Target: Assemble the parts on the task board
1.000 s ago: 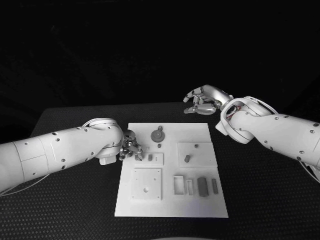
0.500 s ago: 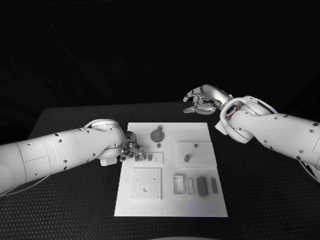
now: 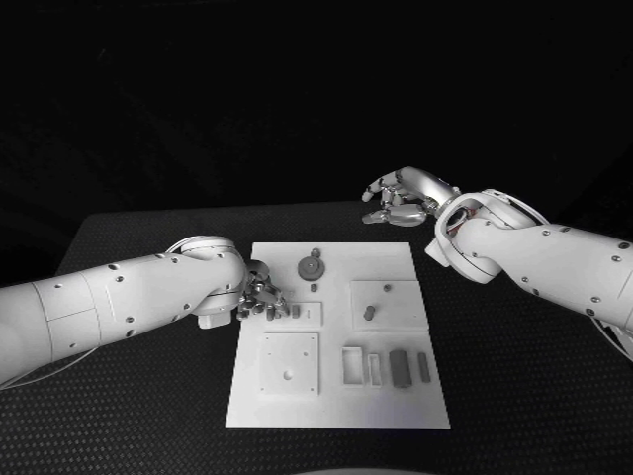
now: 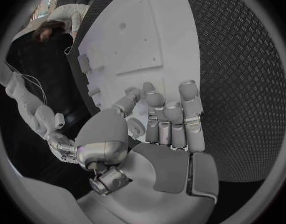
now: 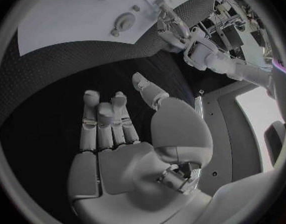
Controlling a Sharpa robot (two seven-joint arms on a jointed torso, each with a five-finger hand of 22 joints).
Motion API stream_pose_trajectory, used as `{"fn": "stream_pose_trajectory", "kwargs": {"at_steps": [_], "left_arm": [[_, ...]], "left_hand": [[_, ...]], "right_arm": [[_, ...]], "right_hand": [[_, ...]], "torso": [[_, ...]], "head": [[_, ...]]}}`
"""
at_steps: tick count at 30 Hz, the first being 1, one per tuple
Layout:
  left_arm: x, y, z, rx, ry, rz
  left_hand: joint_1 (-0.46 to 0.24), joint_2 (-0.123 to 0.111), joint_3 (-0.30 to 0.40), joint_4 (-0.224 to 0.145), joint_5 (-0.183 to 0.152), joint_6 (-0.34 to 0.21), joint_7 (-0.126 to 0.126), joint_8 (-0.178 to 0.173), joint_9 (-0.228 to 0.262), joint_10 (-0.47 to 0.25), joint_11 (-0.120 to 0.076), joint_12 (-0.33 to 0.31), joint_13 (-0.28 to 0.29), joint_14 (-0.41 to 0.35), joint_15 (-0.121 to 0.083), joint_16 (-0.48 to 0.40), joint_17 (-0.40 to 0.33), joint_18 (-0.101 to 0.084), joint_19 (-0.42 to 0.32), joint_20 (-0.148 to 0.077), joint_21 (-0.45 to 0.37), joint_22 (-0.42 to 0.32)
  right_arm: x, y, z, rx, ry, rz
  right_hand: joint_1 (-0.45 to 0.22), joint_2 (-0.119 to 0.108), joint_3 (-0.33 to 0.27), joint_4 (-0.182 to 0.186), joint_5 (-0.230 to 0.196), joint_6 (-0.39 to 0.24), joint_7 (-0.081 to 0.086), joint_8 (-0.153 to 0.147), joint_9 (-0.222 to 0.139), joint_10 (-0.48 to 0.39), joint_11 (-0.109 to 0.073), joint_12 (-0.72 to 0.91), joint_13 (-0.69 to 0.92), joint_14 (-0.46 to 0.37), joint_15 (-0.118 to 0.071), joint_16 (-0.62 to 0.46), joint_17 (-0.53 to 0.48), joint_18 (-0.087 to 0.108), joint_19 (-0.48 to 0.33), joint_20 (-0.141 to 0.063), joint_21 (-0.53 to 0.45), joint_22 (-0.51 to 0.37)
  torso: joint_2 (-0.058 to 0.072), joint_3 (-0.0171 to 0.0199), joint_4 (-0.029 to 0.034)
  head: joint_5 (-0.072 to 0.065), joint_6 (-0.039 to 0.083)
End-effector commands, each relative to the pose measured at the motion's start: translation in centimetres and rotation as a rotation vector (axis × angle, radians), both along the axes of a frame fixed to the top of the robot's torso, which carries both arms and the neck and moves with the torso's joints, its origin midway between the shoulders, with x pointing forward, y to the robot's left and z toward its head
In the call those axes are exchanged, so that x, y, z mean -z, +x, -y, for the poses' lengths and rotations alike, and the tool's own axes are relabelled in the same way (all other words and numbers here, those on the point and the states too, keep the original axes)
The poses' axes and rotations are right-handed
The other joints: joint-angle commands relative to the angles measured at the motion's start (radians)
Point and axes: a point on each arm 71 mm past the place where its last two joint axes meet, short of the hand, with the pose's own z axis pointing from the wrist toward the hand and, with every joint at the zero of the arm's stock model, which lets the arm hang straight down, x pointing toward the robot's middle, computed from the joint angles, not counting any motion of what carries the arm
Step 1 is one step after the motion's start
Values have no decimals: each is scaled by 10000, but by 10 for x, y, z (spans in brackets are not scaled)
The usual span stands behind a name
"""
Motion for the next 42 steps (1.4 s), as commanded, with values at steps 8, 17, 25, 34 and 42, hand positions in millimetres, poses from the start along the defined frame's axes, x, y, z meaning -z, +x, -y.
{"fn": "stream_pose_trajectory", "kwargs": {"at_steps": [8,17,25,34,42], "left_arm": [[-1,1,-4,-113,-143,262],[-4,1,-4,-198,-424,489],[-15,6,-11,-748,-1454,555],[-38,10,-13,-909,-3784,1342],[-55,11,6,871,-4667,3524]], "left_hand": [[-598,-13,-980,-208,-65,-124,-22,155,-12,3,31,16,49,-67,-117,36,44,200,-58,-75,76,198],[-899,-272,-1157,-80,-79,-145,-29,170,-53,-1,22,-10,44,-72,-140,11,40,233,-63,-81,40,168],[-899,-328,-1108,-41,-79,-239,-10,145,-84,-72,29,-71,24,-117,-162,-49,18,254,-97,-76,-10,146],[24,181,-742,-945,-14,-1732,665,-506,-406,-1568,679,-1295,-594,-1350,439,-1327,-584,-96,-1471,351,-1137,-328],[3068,125,92,-1282,58,-2918,1603,-1765,-2077,-3115,2146,-5046,-3439,-2488,1972,-3799,-1787,85,-2773,1831,-3075,-1689]], "right_arm": [[0,0,-1,-128,-47,1],[0,0,-2,-129,-47,3],[1,0,-1,-129,-67,-28],[3,2,2,-66,-110,-75],[6,3,4,1,-127,-123]], "right_hand": [[71,16,-58,5,-8,-155,194,-47,-14,-58,-13,58,-16,21,-42,43,-13,127,2,-32,-33,110],[69,14,-59,6,-8,-159,195,-48,-16,-60,-13,59,-19,20,-41,43,-14,127,1,-31,-34,110],[67,15,-60,7,-8,-161,195,-49,-18,-60,-12,61,-22,19,-40,43,-16,127,1,-31,-35,109],[71,22,-57,6,-8,-157,194,-47,-19,-60,-12,62,-24,19,-41,43,-17,127,1,-31,-35,109],[72,27,-56,6,-8,-155,194,-45,-19,-61,-13,64,-25,19,-41,44,-17,127,1,-31,-35,109]], "torso": [[1,-5,-6],[2,-5,-3],[-2,-1,-2],[-2,-4,18],[3,0,11]], "head": [[-13,5],[-29,-1],[-39,29],[-85,123],[-55,198]]}}
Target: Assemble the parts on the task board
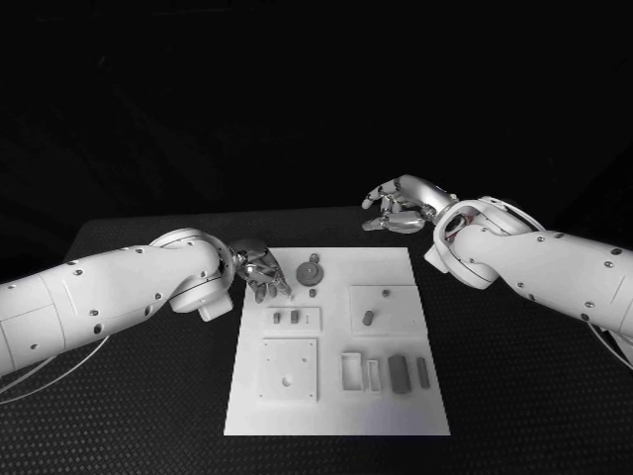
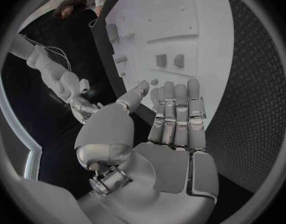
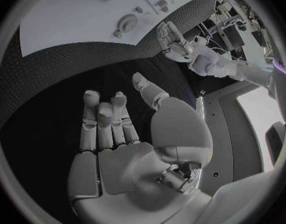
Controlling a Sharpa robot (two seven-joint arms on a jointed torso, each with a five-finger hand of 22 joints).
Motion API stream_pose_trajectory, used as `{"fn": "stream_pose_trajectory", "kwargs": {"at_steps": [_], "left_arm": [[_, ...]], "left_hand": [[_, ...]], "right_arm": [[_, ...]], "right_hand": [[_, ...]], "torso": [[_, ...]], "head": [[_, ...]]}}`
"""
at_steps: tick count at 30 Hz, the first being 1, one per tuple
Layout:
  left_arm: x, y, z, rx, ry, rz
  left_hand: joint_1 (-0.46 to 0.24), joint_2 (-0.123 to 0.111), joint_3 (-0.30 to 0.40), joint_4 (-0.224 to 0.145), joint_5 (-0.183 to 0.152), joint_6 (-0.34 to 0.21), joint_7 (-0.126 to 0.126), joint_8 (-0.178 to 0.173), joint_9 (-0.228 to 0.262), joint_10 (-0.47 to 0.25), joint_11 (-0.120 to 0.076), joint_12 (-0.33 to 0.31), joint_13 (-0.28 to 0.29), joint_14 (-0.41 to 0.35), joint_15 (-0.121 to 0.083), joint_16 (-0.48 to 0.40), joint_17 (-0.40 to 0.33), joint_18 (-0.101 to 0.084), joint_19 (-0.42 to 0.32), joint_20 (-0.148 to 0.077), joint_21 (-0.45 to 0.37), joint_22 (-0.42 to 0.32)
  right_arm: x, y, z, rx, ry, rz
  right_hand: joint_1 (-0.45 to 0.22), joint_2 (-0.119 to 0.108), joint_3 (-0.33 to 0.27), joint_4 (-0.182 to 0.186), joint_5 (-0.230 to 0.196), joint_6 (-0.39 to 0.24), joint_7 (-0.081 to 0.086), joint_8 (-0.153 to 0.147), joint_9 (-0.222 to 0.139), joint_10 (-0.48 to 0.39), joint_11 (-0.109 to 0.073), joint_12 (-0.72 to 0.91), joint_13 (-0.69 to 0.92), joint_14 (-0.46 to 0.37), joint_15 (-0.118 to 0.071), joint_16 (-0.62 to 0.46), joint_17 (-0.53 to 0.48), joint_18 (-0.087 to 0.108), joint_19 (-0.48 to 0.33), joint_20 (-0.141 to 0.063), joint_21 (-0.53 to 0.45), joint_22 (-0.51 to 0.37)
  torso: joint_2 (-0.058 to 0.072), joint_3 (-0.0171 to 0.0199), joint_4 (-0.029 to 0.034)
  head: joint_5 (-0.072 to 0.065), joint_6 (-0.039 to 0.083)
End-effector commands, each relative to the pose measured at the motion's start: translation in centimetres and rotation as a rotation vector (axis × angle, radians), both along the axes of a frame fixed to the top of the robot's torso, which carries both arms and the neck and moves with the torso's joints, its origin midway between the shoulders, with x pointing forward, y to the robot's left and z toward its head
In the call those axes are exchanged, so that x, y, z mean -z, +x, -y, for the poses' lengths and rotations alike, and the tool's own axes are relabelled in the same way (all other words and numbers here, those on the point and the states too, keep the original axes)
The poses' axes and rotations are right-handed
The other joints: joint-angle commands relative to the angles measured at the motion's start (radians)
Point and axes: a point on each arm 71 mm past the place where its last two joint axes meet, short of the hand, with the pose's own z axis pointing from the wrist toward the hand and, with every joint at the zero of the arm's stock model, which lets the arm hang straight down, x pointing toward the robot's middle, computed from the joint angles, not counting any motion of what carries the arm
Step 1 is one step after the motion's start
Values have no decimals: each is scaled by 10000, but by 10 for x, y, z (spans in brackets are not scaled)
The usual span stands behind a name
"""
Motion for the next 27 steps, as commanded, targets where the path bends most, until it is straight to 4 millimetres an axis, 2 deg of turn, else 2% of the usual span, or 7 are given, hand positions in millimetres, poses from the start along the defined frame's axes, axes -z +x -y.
{"fn": "stream_pose_trajectory", "kwargs": {"at_steps": [1,2,4,9,12,15,27], "left_arm": [[-18,3,17,1260,-534,2768],[-21,3,21,1501,-423,3296],[-24,3,26,1860,-303,4077],[-28,2,38,2629,181,5689],[-25,2,45,3061,593,6063],[-21,2,49,3299,856,6277],[-3,6,61,3943,1737,6568]], "left_hand": [[706,-143,258,-31,-54,-207,-58,-346,-459,-182,320,-1085,-849,-102,152,-230,-62,86,-47,163,-206,-147],[892,-185,276,2,-55,-185,-135,-432,-639,-92,336,-1528,-1202,-22,159,-264,-55,119,39,184,-229,-175],[1200,-298,230,-58,-55,-80,-103,-557,-952,305,317,-2208,-1735,370,65,-205,14,225,395,83,-155,-164],[1367,-628,128,-6,-102,-42,-180,-725,-1327,670,289,-3065,-2301,1028,-30,-45,159,360,1036,-36,38,-83],[1242,-890,31,35,-120,-74,-137,-783,-1442,773,338,-3285,-2439,1129,2,-41,190,405,1139,-19,55,-57],[1168,-1010,-29,52,-133,4,-132,-762,-1494,922,324,-3381,-2505,1230,-23,3,232,456,1254,-27,102,-15],[1334,-1046,-94,32,-125,349,-168,-659,-1679,1584,164,-3635,-2636,1673,-194,739,715,635,1844,-186,612,486]], "right_arm": [[1,0,0,-134,-56,-18],[1,0,0,-128,-56,-16],[1,1,0,-118,-57,-18],[1,2,0,-89,-50,2],[1,2,1,-65,-53,5],[1,3,1,-55,-51,12],[1,4,0,-47,-39,36]], "right_hand": [[71,27,-56,6,-8,-136,209,-45,-12,-61,-13,64,-9,21,-42,44,-10,127,6,-36,-35,109],[71,27,-56,6,-8,-136,209,-44,-12,-61,-13,64,-9,21,-42,44,-10,127,6,-36,-35,109],[71,28,-56,7,-8,-135,209,-44,-12,-61,-13,64,-9,21,-42,44,-11,127,6,-35,-35,109],[71,32,-55,7,-8,-134,209,-43,-12,-61,-13,65,-10,21,-42,45,-11,127,6,-35,-35,109],[71,34,-55,7,-8,-133,209,-42,-12,-61,-13,66,-11,21,-42,45,-11,127,7,-35,-35,109],[71,36,-55,7,-8,-132,208,-42,-13,-61,-13,67,-12,21,-42,45,-12,127,7,-35,-35,109],[67,42,-55,9,-8,-131,208,-41,-14,-61,-13,68,-14,21,-42,46,-13,127,7,-35,-35,109]], "torso": [[5,5,-2],[7,7,1],[9,8,4],[6,8,-15],[8,6,-29],[14,7,-33],[7,5,-24]], "head": [[19,39],[29,55],[40,71],[66,115],[66,168],[69,182],[21,176]]}}
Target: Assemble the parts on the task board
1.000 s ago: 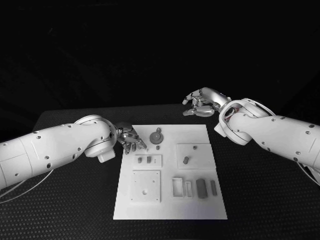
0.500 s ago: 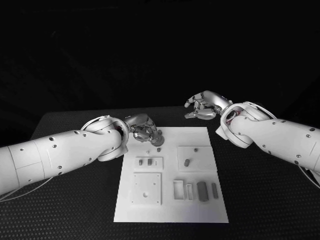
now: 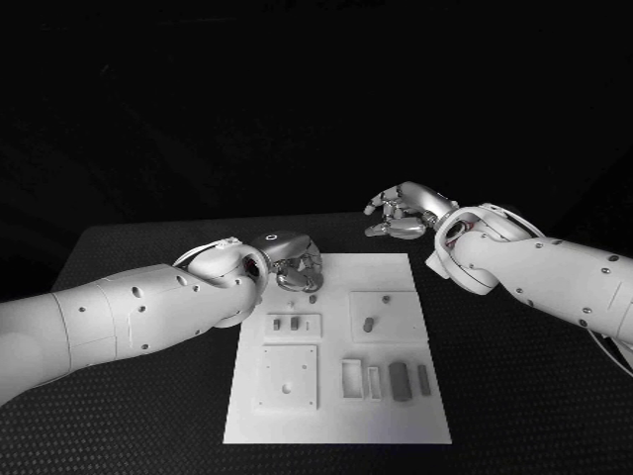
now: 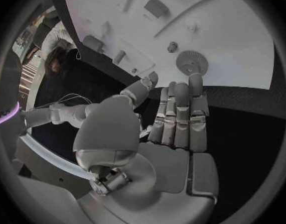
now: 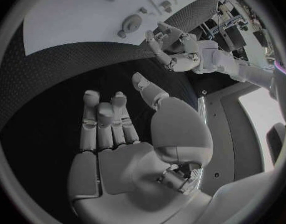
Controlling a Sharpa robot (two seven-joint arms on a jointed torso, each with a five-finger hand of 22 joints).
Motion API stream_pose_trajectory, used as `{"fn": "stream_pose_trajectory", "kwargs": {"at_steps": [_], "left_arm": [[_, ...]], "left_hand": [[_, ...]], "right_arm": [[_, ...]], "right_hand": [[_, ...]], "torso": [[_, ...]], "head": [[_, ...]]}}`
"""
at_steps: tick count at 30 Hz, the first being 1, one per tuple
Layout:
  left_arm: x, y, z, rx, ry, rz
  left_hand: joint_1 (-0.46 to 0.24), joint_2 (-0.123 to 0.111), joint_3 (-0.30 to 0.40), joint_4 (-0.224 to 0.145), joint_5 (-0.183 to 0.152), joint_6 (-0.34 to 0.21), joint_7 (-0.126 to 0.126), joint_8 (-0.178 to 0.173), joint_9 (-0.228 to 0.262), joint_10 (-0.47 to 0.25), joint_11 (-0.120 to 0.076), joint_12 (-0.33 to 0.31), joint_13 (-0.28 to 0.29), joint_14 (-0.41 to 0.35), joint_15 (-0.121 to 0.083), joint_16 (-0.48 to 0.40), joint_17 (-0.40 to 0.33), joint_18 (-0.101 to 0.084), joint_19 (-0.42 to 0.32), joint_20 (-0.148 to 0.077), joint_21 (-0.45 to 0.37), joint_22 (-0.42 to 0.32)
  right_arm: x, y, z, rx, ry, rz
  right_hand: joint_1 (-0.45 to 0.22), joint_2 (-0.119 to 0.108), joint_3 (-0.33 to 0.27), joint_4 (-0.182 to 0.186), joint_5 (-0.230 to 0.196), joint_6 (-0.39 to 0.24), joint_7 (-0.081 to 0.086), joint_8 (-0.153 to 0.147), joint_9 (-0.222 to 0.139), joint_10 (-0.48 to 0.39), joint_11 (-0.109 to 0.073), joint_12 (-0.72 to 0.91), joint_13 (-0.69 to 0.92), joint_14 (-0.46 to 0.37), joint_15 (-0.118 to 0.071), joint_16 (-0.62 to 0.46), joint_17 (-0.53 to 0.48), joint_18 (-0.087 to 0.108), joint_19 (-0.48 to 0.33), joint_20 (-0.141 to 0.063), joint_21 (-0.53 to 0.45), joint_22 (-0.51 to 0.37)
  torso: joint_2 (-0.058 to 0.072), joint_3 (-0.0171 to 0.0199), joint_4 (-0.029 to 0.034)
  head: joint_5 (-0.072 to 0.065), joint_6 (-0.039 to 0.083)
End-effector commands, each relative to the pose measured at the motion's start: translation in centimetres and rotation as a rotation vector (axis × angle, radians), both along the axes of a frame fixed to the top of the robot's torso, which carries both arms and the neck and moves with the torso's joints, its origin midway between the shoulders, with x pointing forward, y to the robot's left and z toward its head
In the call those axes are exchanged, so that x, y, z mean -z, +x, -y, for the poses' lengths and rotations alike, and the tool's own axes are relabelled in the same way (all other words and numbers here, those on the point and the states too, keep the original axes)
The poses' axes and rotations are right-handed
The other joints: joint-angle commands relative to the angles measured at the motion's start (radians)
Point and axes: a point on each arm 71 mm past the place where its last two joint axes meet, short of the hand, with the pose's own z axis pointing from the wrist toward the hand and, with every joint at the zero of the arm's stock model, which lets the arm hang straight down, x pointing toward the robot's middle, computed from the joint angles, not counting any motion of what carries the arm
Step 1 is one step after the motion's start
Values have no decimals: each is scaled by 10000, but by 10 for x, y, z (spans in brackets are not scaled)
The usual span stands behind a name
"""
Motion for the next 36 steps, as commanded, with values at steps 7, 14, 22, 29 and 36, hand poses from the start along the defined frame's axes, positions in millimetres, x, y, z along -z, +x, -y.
{"fn": "stream_pose_trajectory", "kwargs": {"at_steps": [7,14,22,29,36], "left_arm": [[15,0,5,445,815,-68],[29,0,7,408,903,-240],[37,0,9,414,1029,-274],[42,-1,11,446,1101,-391],[45,-2,11,436,1109,-418]], "left_hand": [[61,15,-100,-5,-51,232,-33,90,-155,234,-29,-329,-103,121,-30,507,299,540,267,-52,336,419],[112,68,-88,-24,-27,285,-22,93,-252,338,-50,-490,-142,241,-53,878,474,658,461,-73,580,715],[129,93,-61,-19,-9,346,-15,117,-311,576,-119,-503,-110,319,-120,1144,582,714,590,-118,755,939],[126,133,-40,-17,-3,507,-3,199,-323,689,-155,-539,-90,383,-156,1318,640,742,687,-157,875,1094],[171,225,15,-25,5,569,-15,226,-343,719,-167,-584,-85,418,-169,1408,662,761,733,-175,934,1184]], "right_arm": [[0,0,-2,-160,20,55],[-1,1,-1,-19,236,115],[-1,1,0,-19,395,33],[-1,1,-1,-53,436,-13],[-1,1,-2,-71,422,-50]], "right_hand": [[62,45,-57,11,-8,-146,187,-40,-16,-61,-13,69,-17,22,-43,46,-15,127,23,-49,-35,108],[-8,17,47,8,-15,-147,192,-29,-31,-330,-5,-443,-419,-342,-26,-469,-257,109,-415,100,-418,-32],[-8,6,126,2,-2,-224,250,-18,-57,-551,65,-1437,-1483,-811,44,-1478,-710,66,-1047,472,-1152,-358],[2,-6,122,-3,-9,-274,289,-10,-66,-598,102,-1718,-1900,-906,86,-1884,-873,61,-1234,616,-1432,-497],[5,1,105,-1,-9,-283,290,-6,-69,-572,103,-1727,-1975,-876,86,-1920,-879,79,-1214,640,-1452,-511]], "torso": [[-15,-4,28],[-12,-13,12],[-3,-6,16],[-5,-2,28],[-14,0,19]], "head": [[-45,-51],[-52,-69],[-87,-100],[-103,-125],[-119,-146]]}}
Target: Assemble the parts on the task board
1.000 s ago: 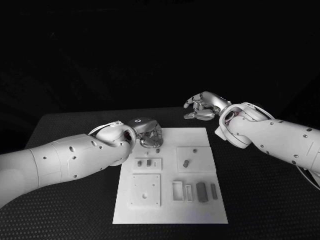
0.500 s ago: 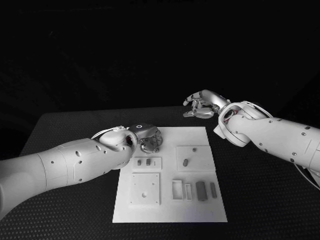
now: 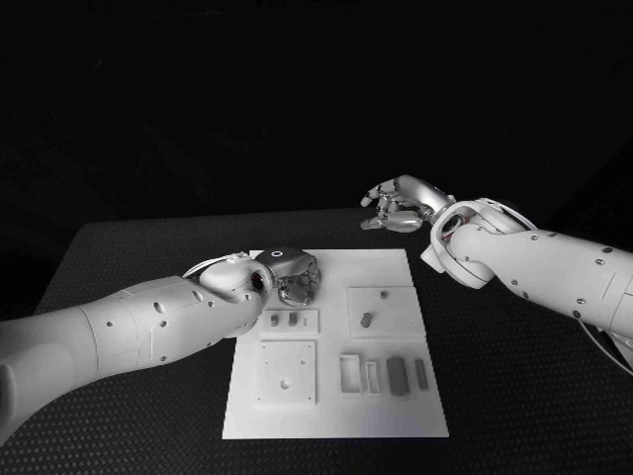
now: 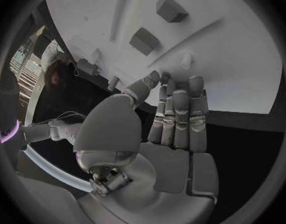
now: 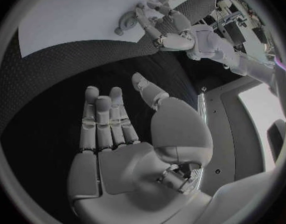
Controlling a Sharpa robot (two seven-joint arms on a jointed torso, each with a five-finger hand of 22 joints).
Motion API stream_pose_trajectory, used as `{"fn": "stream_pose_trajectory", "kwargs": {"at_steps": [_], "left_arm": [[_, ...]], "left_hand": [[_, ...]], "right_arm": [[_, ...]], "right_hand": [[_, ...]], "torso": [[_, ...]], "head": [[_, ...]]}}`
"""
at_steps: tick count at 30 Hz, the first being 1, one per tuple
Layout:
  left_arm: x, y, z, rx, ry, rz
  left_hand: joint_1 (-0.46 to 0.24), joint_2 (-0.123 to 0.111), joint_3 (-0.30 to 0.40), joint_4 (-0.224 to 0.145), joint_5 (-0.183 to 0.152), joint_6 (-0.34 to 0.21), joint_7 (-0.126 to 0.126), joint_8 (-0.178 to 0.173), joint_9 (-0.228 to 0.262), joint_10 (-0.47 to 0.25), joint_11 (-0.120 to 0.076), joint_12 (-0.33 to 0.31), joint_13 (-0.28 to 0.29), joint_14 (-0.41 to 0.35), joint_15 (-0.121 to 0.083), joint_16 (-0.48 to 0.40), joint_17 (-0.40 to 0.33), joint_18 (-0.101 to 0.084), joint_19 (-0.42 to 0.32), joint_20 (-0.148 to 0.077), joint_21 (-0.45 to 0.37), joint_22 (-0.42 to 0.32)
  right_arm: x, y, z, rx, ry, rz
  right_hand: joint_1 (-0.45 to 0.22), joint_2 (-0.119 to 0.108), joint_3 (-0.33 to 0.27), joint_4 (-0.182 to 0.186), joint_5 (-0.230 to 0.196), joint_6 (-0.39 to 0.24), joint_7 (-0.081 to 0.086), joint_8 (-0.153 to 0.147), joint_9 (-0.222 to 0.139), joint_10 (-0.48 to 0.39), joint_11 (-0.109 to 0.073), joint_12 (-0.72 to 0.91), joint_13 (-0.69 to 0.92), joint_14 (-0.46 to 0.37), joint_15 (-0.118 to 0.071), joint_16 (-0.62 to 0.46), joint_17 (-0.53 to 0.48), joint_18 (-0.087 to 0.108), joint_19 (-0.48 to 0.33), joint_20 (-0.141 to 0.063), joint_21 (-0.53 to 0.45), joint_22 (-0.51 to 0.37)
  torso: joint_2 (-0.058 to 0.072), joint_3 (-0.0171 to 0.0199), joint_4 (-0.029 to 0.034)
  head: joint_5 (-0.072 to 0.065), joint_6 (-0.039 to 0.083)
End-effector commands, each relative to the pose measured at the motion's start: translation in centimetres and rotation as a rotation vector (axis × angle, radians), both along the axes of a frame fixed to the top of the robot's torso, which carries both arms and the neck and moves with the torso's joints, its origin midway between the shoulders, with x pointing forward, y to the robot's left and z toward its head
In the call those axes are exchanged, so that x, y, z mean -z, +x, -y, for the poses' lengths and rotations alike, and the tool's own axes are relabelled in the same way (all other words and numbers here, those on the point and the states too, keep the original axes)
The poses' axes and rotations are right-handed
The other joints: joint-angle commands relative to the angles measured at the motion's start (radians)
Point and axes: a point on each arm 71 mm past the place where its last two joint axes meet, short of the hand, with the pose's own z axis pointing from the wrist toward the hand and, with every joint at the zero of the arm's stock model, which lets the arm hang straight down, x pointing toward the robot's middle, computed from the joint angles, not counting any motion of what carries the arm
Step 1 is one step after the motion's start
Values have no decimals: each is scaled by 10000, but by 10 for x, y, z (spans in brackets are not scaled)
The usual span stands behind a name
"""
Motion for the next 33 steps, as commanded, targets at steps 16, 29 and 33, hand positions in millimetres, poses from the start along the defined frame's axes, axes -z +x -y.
{"fn": "stream_pose_trajectory", "kwargs": {"at_steps": [16,29,33], "left_arm": [[7,-2,5,218,175,-101],[14,-3,10,290,402,-272],[15,-3,10,283,470,-297]], "left_hand": [[146,289,181,-41,15,232,-31,113,-31,136,-32,-94,32,90,-3,136,22,776,106,-27,128,142],[179,378,206,-52,16,330,-57,157,-43,209,-52,-114,55,146,-22,225,36,795,160,-43,186,205],[197,429,231,-47,27,377,-56,178,-47,258,-67,-110,68,155,-35,245,34,797,166,-48,200,216]], "right_arm": [[0,-1,-3,-179,53,-35],[0,-2,-3,-196,50,-52],[0,-2,-3,-198,50,-53]], "right_hand": [[1,11,2,4,-9,-8,74,-2,-14,54,-6,-63,-82,47,15,-79,-15,-54,3,75,-77,-24],[-4,15,-9,5,-9,-9,74,2,-15,62,-6,-60,-112,59,15,-90,-13,-44,12,86,-84,-28],[-6,14,-12,5,-9,-9,74,3,-15,63,-6,-59,-118,61,15,-93,-13,-42,13,88,-85,-29]], "torso": [[0,3,-11],[-2,5,-7],[1,6,-1]], "head": [[-27,-24],[-61,-53],[-76,-67]]}}
